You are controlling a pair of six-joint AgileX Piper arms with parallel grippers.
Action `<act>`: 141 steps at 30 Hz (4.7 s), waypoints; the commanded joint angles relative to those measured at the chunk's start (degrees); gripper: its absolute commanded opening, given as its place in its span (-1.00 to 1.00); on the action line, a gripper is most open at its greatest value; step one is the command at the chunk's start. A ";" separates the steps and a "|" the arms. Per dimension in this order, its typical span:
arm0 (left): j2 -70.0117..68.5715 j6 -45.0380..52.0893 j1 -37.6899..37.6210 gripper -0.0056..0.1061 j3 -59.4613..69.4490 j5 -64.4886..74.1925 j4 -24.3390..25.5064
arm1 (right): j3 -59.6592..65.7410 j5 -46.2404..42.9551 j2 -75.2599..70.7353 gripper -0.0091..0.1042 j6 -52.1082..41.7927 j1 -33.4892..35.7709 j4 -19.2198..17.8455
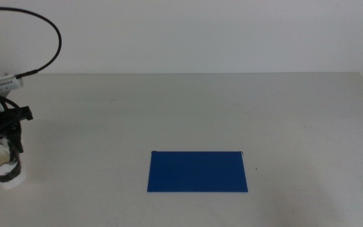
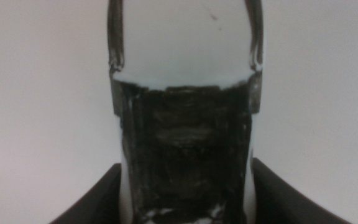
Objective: Use one arm to grab the shoe from the table and place it on the mat.
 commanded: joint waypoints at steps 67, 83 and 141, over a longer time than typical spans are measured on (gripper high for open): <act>11.97 -30.10 -49.89 -0.63 -30.74 11.72 -3.01 | -0.54 -4.55 -1.21 0.33 -0.72 -0.26 -0.49; 12.00 -36.63 -50.83 -0.63 -30.74 11.45 5.41 | -0.54 -4.55 -1.21 0.33 -0.72 -0.26 -0.49; 14.62 -107.91 -54.18 -0.92 -27.11 8.47 -2.44 | -0.54 -4.55 -1.21 0.33 -0.72 -0.26 -0.49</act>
